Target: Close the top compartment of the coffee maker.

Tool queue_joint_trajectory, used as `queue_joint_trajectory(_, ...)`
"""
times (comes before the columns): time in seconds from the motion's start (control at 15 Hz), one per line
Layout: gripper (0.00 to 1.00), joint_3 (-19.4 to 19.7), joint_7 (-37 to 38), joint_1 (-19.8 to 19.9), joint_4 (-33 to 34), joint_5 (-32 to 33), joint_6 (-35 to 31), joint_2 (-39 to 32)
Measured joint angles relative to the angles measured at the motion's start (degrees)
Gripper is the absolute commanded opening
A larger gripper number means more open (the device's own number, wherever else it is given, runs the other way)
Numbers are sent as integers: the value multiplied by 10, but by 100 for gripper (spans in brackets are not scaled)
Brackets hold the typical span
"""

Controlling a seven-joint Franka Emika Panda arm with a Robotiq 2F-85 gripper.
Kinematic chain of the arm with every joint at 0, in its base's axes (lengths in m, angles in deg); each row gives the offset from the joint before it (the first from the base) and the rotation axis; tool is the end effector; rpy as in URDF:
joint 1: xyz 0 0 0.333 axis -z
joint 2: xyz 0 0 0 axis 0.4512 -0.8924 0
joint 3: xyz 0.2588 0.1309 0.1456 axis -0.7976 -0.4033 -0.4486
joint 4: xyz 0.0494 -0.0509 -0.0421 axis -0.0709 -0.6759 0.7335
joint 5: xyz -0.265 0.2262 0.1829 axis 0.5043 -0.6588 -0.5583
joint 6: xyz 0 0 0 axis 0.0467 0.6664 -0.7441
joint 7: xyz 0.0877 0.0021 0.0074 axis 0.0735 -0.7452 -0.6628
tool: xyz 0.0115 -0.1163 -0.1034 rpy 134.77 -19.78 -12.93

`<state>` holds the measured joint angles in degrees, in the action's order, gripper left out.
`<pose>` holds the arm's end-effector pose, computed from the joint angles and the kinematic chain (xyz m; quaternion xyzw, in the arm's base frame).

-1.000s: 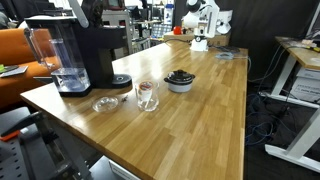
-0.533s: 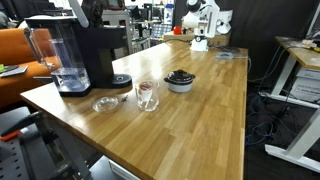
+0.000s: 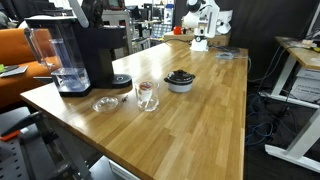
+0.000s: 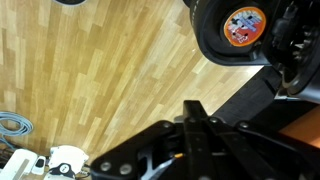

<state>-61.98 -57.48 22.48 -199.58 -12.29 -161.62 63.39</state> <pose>0.5861 0.1270 0.4459 -0.9221 -0.3348 -0.1853 0.0580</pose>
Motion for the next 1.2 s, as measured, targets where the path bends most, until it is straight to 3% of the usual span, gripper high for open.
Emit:
queue_joint_trajectory(0.47, 0, 0, -73, -9, -5, -61, 9, 15)
queue_joint_trajectory(1.2, 1, 1, -76, -13, -16, -70, 18, 26)
